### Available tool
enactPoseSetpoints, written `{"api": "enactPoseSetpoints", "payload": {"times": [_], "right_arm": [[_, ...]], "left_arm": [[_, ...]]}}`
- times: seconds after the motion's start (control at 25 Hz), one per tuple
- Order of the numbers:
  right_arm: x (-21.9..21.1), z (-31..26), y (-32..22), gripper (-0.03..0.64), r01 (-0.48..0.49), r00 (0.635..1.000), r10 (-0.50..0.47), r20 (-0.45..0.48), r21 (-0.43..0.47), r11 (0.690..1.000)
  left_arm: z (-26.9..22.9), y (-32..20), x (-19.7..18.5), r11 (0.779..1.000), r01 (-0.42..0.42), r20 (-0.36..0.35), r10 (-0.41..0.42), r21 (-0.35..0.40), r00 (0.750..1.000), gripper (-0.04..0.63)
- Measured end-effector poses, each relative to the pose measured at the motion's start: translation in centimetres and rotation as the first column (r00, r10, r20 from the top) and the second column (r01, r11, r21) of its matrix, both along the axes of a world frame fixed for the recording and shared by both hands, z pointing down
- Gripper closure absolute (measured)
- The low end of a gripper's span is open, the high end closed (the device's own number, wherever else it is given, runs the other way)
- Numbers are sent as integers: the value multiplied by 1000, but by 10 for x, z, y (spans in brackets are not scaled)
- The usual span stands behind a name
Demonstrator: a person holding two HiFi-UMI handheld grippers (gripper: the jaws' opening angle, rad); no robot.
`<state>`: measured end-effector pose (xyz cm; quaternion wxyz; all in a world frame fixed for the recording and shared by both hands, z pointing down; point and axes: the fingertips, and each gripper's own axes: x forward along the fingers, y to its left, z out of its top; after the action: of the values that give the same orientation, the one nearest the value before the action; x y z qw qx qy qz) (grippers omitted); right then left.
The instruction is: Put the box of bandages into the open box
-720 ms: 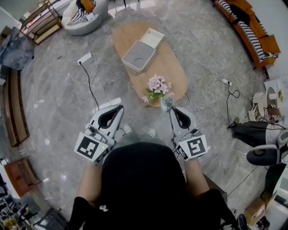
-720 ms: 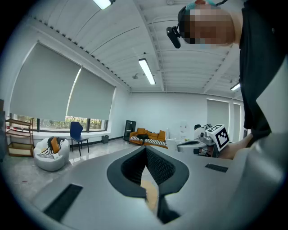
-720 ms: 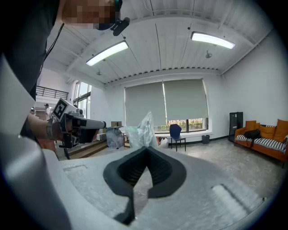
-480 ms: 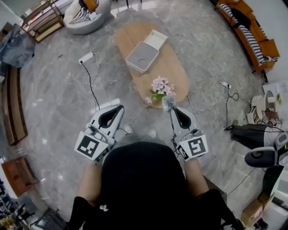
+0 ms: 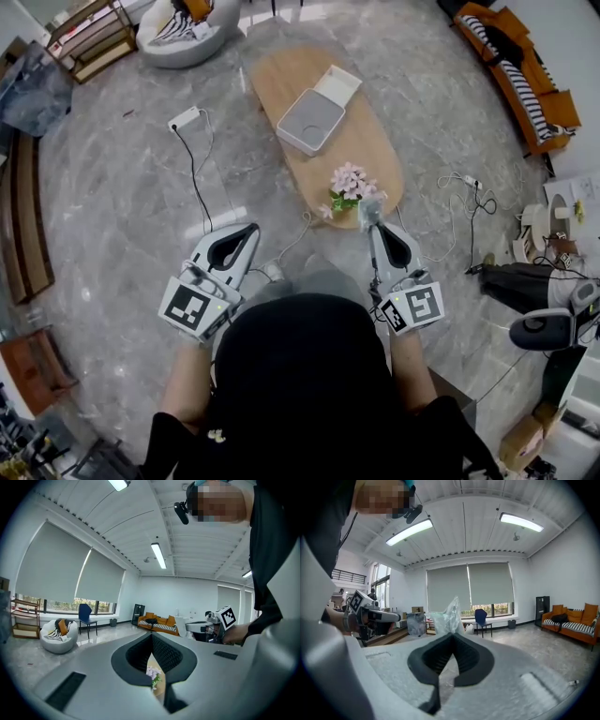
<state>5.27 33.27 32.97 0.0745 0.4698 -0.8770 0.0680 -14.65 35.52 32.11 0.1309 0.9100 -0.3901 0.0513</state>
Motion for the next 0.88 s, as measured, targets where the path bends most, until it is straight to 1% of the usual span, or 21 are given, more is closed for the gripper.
{"api": "enactPoseSetpoints", "payload": {"times": [0.24, 0.32, 0.4, 0.52, 0.64, 0.76, 0.88], "right_arm": [[6, 8, -31, 620, -38, 999, 38, 15, -35, 999], [3, 13, -47, 620, -35, 999, 36, 11, -44, 998], [2, 16, -65, 620, -28, 1000, 28, 5, -49, 998], [3, 17, -95, 620, -14, 1000, 13, -6, -46, 999], [11, 23, -123, 620, -2, 1000, 2, -12, -51, 999], [24, 29, -150, 620, -4, 1000, 4, -2, -62, 998], [40, 33, -175, 620, -3, 1000, 4, 7, -64, 998]], "left_arm": [[11, -22, -4, 1000, 5, 5, -5, -20, 1000, 584], [18, -33, -9, 1000, 5, 14, -4, -14, 1000, 584], [22, -48, -13, 999, 19, 12, -18, -27, 1000, 584], [26, -75, -14, 1000, 20, 21, -19, -16, 1000, 584], [21, -105, -7, 997, 53, 21, -52, -52, 998, 584], [24, -132, 3, 998, 52, 39, -50, -39, 998, 584], [23, -159, 18, 996, 68, 42, -65, -65, 997, 584]]}}
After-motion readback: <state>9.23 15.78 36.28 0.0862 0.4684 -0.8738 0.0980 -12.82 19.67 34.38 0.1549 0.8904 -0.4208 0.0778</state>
